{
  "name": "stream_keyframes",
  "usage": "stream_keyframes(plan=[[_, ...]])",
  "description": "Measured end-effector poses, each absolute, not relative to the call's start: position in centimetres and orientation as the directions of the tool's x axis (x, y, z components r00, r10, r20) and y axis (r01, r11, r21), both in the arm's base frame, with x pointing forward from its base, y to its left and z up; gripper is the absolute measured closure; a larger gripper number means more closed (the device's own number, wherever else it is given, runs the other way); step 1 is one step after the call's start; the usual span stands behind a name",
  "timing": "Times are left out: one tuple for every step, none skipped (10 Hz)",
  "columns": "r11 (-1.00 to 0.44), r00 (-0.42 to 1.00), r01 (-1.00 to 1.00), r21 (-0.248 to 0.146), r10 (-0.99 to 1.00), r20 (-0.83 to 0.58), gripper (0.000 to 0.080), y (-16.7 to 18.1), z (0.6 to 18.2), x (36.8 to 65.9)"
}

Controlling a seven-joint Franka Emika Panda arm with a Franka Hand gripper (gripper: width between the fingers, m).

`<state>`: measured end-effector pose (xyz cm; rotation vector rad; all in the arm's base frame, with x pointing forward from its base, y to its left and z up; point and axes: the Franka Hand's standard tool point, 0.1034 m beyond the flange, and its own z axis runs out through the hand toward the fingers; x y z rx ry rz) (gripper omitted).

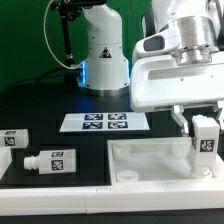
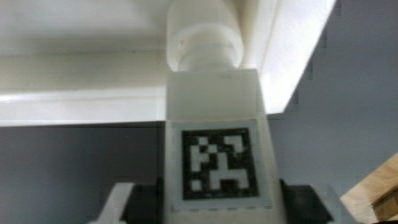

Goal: Assemble one leg

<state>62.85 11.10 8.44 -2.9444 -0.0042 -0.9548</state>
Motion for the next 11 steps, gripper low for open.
stream_keyframes(plan=[[-0.999, 0.812, 0.017, -0.041, -0.01, 0.583, 0.0514, 11.1, 8.05, 62.72], [-0.999, 0.811, 0.017, -0.041, -0.01, 0.585, 0.0513, 11.1, 8.03, 62.75], [-0.999, 0.81, 0.017, -0.041, -0.01, 0.587, 0.0512, 11.09, 8.02, 62.75], [-0.999, 0.809, 0.017, -0.041, -0.01, 0.587, 0.0512, 11.08, 8.02, 62.75], [-0.999, 0.809, 0.016, -0.041, -0.011, 0.587, 0.0512, 11.01, 8.03, 62.76], [-0.999, 0.81, 0.015, -0.041, -0.012, 0.586, 0.0512, 10.95, 8.03, 62.77], [-0.999, 0.812, 0.015, -0.042, -0.012, 0.583, 0.0511, 10.96, 8.02, 62.78], [-0.999, 0.816, 0.015, -0.042, -0.012, 0.578, 0.0511, 10.98, 7.9, 62.7], [-0.999, 0.817, 0.015, -0.042, -0.012, 0.577, 0.0302, 10.98, 7.87, 62.69], [-0.999, 0.837, 0.015, -0.048, -0.014, 0.547, 0.0302, 11.08, 7.65, 62.58], [-0.998, 0.863, 0.012, -0.059, -0.02, 0.505, 0.0183, 11.23, 7.91, 63.0]])
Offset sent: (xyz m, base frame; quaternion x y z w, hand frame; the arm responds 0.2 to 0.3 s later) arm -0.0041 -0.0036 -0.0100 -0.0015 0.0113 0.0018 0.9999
